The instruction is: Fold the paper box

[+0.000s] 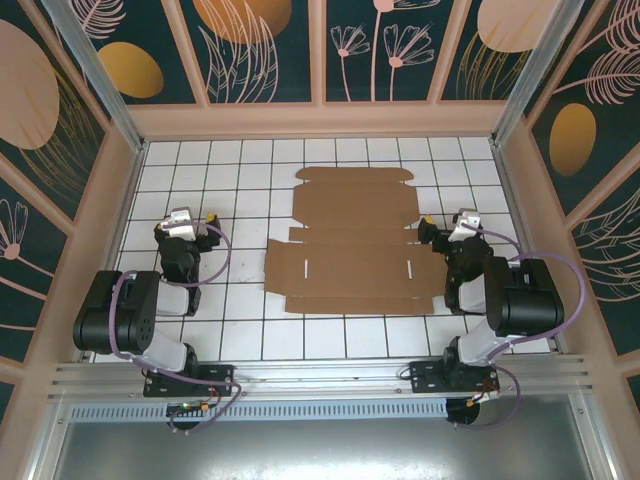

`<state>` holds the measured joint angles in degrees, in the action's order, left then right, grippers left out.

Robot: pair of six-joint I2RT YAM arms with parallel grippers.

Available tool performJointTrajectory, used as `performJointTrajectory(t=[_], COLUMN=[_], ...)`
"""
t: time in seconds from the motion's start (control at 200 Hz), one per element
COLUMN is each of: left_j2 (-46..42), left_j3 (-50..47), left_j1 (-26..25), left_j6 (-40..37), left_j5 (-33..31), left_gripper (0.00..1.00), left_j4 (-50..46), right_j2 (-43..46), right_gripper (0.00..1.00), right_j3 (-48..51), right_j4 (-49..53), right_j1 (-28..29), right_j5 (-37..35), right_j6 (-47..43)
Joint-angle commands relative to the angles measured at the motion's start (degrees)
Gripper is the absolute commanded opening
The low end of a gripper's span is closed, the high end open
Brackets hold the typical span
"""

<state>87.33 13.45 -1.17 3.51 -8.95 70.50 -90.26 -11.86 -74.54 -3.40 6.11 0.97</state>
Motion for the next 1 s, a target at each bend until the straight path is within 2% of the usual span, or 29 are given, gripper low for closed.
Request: performJointTrajectory(t=[0.0, 0.901, 0.991], left_j2=[-0.3, -0.7, -5.9], left_j3=[0.1, -0.1, 0.5], left_j1=[0.2, 0.2, 0.0], left_j6=[0.4, 0.3, -1.7], left_j5=[1.0, 1.0, 5.0], left_gripper=[0.99, 0.99, 0.99], left_j4=[2.4, 2.3, -3.3], right_j2=[0.8, 0.8, 4.7], right_gripper=[0.99, 0.99, 0.99], right_j3=[-0.9, -0.4, 3.2], right_j4=[-0.7, -1.6, -5.6], right_j1=[-0.1, -0.5, 0.7], right_j5=[0.2, 1.1, 2.8], right_j6=[-0.2, 0.0, -2.0])
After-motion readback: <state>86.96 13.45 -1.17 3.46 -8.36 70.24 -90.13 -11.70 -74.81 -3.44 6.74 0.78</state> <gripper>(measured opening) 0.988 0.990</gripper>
